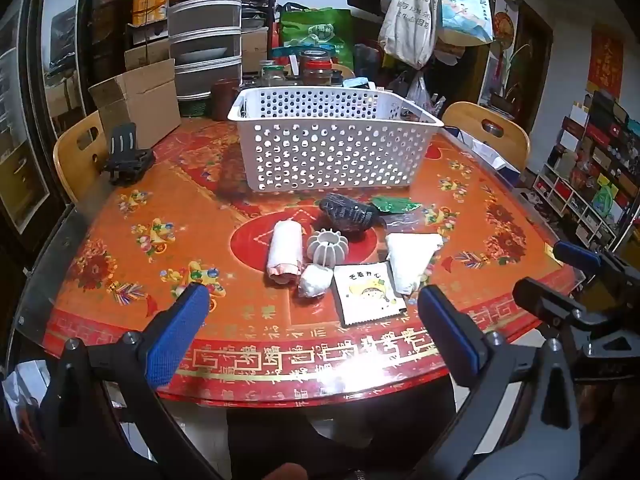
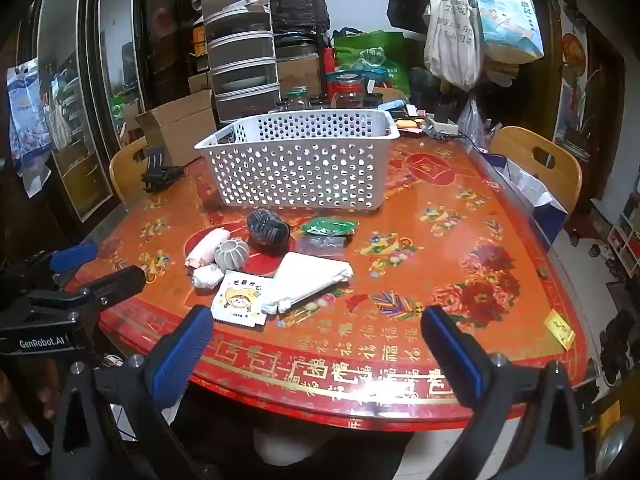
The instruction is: Organize soft objects
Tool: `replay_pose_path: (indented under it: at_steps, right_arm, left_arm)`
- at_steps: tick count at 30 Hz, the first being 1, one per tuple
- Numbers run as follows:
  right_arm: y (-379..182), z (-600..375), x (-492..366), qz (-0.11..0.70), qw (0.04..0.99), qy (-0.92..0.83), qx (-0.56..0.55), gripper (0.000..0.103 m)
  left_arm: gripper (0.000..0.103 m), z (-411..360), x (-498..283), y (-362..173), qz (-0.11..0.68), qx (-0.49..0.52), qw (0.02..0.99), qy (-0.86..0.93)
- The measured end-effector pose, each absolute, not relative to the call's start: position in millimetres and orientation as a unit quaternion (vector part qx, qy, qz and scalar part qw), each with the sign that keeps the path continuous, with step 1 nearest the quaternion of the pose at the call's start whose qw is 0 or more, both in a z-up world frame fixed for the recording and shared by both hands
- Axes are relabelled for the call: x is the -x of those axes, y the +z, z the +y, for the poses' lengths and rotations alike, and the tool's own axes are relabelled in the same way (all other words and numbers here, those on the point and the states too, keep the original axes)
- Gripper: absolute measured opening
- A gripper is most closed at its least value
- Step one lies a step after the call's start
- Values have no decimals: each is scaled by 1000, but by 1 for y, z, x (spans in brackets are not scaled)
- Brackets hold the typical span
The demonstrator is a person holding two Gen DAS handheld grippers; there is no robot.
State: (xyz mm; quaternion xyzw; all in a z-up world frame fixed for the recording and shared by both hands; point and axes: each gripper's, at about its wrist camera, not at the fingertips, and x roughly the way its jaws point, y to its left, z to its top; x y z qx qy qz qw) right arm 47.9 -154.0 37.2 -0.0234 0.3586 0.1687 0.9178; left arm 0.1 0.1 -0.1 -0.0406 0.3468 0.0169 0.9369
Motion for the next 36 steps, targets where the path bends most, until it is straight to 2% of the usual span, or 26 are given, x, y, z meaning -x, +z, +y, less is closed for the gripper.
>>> replay_pose_path:
  at_steps: [36]
  right_arm:
    - [36,-153,-45,361,915,178,16,103]
  left_arm:
    - [103,-3,3,6,338,36,941,9]
